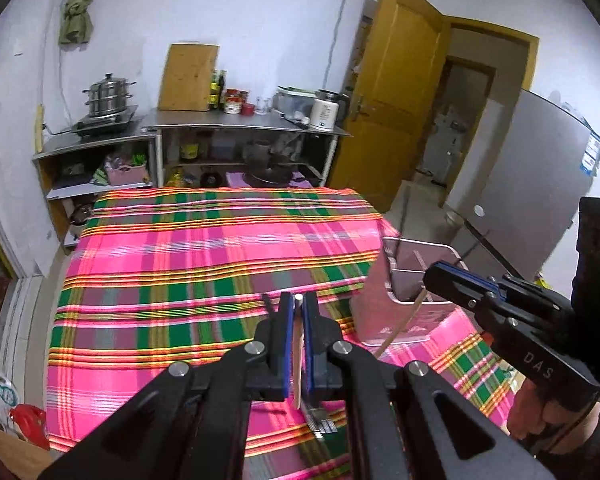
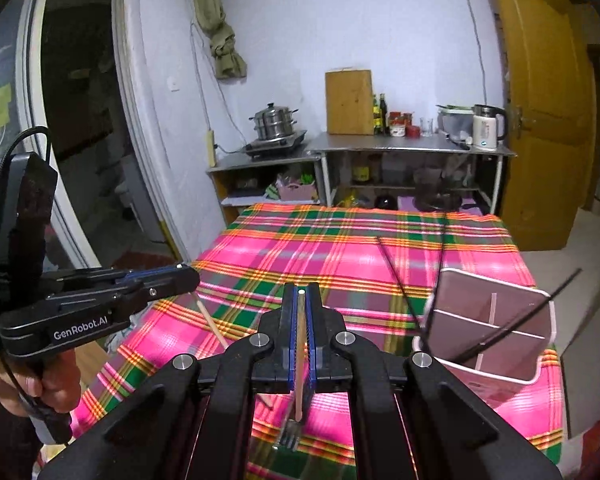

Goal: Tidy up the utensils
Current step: 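Lift the pale wooden chopstick with the right gripper and carry it over the caddy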

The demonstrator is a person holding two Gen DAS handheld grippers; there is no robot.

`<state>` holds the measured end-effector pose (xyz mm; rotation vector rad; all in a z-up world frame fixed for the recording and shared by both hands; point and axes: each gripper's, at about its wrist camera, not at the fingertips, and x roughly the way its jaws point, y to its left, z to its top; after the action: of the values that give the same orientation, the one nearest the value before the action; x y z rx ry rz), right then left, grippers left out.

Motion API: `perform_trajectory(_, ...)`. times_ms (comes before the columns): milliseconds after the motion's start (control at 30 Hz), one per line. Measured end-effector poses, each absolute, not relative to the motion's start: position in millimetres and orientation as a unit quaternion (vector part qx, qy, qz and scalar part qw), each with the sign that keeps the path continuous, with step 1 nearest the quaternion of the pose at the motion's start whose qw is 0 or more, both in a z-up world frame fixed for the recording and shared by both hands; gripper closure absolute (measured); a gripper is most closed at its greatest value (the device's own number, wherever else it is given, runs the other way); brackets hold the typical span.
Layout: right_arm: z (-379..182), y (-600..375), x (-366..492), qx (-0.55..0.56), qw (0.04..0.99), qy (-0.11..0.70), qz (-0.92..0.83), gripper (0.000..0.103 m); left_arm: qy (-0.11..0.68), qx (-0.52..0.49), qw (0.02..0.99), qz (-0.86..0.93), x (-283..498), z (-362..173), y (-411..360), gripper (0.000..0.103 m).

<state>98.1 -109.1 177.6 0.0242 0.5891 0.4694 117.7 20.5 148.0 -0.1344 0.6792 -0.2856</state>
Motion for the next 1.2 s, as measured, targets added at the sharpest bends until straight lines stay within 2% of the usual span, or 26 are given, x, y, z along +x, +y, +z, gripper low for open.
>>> perform_trajectory(500,212,-199,100,0.053,0.954,0.252,0.153,0.099,0.312,-0.056,0.920,-0.230,153,192,-66,0.098)
perform_trajectory(833,242,-229,122,0.067,0.966,0.219,0.123,0.099,0.281,-0.058,0.925,-0.249,186,227,-95,0.098)
perform_trajectory(967,240,-235,131,0.071,0.966,0.218,0.119,0.099,0.280,-0.059,0.925,-0.248,199,223,-101,0.098)
perform_trajectory(1200,210,-236,146,0.073,0.959,0.247,0.117,0.099,0.310,-0.062,0.915,-0.249,217,187,-108,0.098)
